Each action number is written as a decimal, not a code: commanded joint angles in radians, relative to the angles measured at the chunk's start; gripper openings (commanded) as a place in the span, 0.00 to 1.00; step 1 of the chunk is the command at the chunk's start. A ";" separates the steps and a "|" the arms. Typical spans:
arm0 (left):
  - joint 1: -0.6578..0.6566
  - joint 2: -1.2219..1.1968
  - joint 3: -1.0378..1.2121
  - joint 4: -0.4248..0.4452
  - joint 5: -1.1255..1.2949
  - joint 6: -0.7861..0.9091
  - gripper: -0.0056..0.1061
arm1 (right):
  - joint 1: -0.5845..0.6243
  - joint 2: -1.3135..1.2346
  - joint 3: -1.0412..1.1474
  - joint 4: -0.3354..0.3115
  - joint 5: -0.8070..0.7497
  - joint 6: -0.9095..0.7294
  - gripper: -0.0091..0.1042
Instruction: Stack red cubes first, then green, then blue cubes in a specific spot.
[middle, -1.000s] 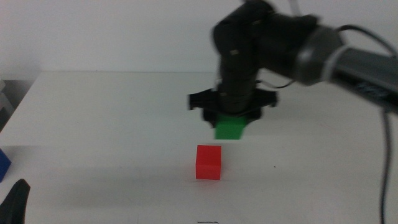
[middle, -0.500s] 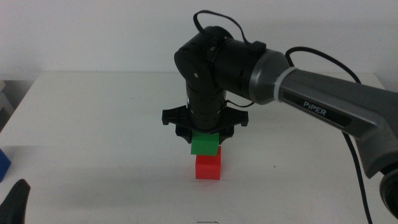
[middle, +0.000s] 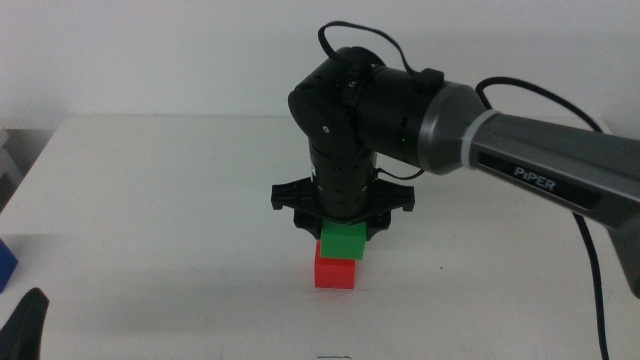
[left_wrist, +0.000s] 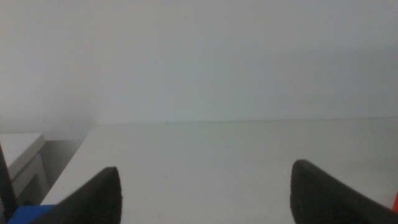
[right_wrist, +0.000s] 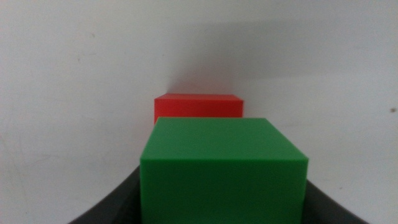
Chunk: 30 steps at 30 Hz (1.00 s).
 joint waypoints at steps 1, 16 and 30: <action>-0.001 -0.021 -0.003 -0.010 -0.081 -0.005 0.88 | 0.002 -0.079 -0.015 -0.049 0.062 0.009 0.07; -0.001 -0.021 -0.003 -0.010 -0.081 -0.005 0.88 | 0.005 -0.035 -0.015 -0.033 -0.042 0.001 0.07; -0.001 -0.021 -0.003 -0.010 -0.081 -0.005 0.88 | 0.006 -0.032 -0.011 -0.063 -0.065 0.005 0.08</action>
